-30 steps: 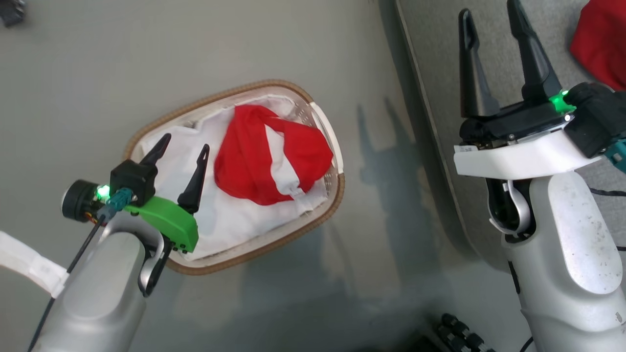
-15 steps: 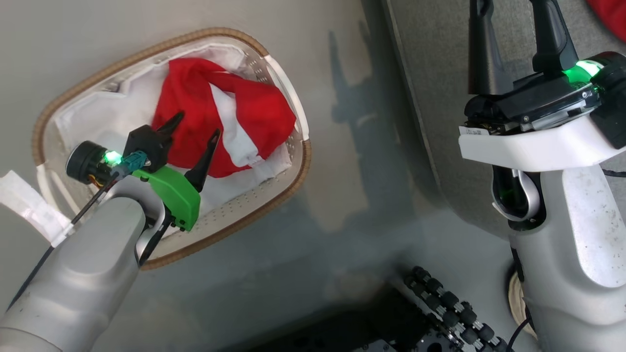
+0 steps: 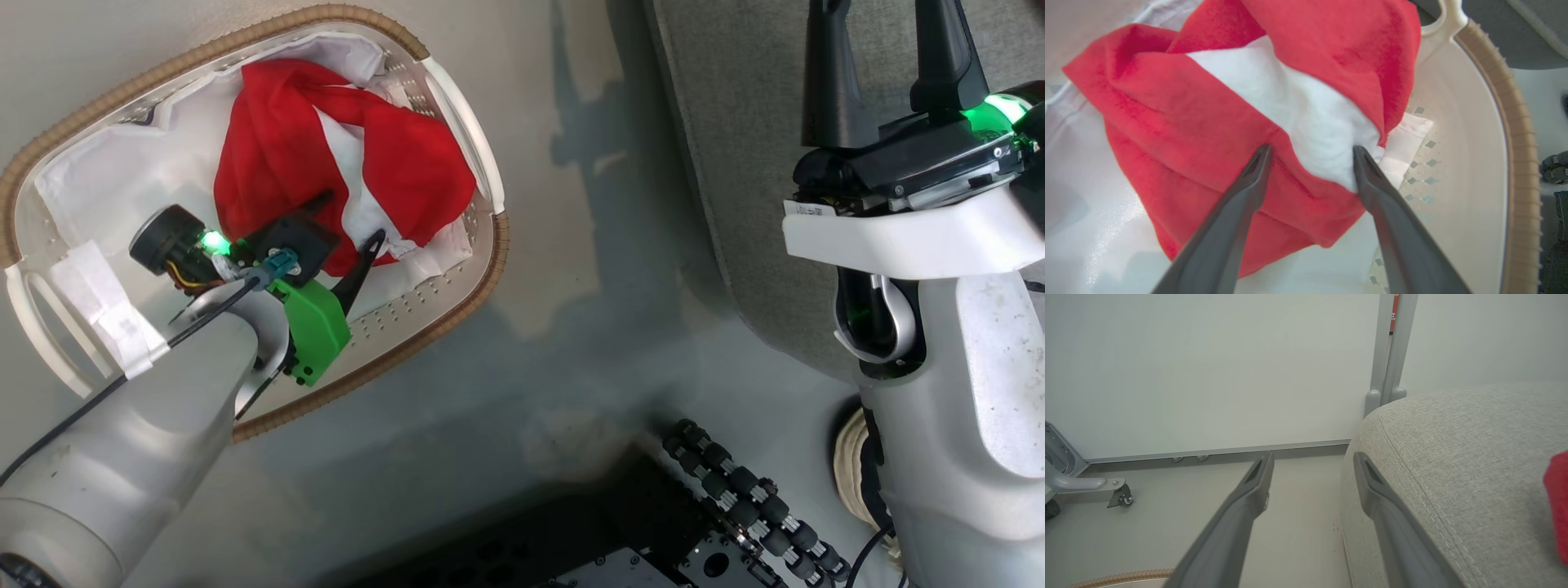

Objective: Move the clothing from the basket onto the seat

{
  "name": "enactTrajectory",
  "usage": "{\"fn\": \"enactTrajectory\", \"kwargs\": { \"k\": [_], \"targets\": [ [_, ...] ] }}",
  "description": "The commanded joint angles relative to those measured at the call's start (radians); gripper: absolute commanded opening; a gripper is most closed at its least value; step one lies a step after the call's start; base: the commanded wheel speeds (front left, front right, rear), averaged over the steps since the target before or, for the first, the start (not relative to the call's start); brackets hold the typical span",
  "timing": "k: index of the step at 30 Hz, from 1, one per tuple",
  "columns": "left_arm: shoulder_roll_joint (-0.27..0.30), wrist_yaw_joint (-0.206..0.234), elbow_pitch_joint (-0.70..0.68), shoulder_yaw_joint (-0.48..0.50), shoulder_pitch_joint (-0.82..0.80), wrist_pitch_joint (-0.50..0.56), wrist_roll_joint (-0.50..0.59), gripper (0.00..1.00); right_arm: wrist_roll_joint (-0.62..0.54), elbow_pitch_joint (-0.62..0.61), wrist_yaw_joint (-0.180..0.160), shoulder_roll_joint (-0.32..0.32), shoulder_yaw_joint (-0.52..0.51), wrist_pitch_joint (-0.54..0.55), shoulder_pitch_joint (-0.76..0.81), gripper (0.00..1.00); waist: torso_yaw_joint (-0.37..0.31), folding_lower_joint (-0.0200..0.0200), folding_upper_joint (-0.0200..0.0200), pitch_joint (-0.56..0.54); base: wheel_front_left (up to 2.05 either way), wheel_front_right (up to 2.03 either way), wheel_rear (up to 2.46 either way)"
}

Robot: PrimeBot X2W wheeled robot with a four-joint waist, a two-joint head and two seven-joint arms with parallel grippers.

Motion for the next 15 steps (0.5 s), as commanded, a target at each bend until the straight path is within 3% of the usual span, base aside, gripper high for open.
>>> {"fn": "enactTrajectory", "kwargs": {
  "k": [1, 10, 11, 12, 13, 14, 15],
  "targets": [
    [-0.006, -0.003, 0.021, 0.001, -0.03, -0.001, 0.027, 1.0, -0.005, -0.005, -0.001, -0.003, -0.004, -0.005, -0.003, 1.0, 0.004, -0.0001, -0.0001, 0.003, 0.0, 0.0, 0.0],
    [-0.064, -0.001, 0.158, 0.046, -0.019, -0.001, 0.082, 1.0, -0.011, 0.001, -0.001, -0.003, 0.0, -0.005, 0.02, 1.0, 0.005, -0.0001, -0.0001, -0.002, 0.0, 0.0, 0.0],
    [-0.066, -0.001, 0.168, 0.048, -0.016, -0.001, 0.083, 0.83, -0.01, 0.002, -0.001, -0.003, -0.001, -0.005, 0.022, 1.0, 0.005, -0.0001, -0.0001, -0.003, 0.0, 0.0, 0.0],
    [-0.069, -0.002, 0.176, 0.05, -0.015, -0.001, 0.085, 0.44, -0.008, 0.003, -0.001, -0.003, 0.0, -0.005, 0.024, 1.0, 0.005, -0.0001, -0.0001, -0.004, 0.0, 0.0, 0.0],
    [-0.07, -0.002, 0.18, 0.053, -0.014, -0.001, 0.087, 0.33, -0.007, 0.004, -0.001, -0.003, 0.0, -0.005, 0.024, 1.0, 0.005, -0.0001, -0.0001, -0.005, 0.0, 0.0, 0.0],
    [-0.069, -0.002, 0.182, 0.053, -0.012, -0.001, 0.088, 0.0, -0.005, 0.005, -0.001, -0.003, 0.0, -0.005, 0.024, 1.0, 0.004, -0.0001, -0.0001, -0.006, 0.0, 0.0, 0.0],
    [-0.067, -0.002, 0.182, 0.053, -0.008, -0.001, 0.087, 0.0, -0.003, 0.007, -0.001, -0.003, 0.001, -0.005, 0.024, 1.0, 0.004, -0.0001, -0.0001, -0.007, 0.0, 0.0, 0.0]
  ]
}}
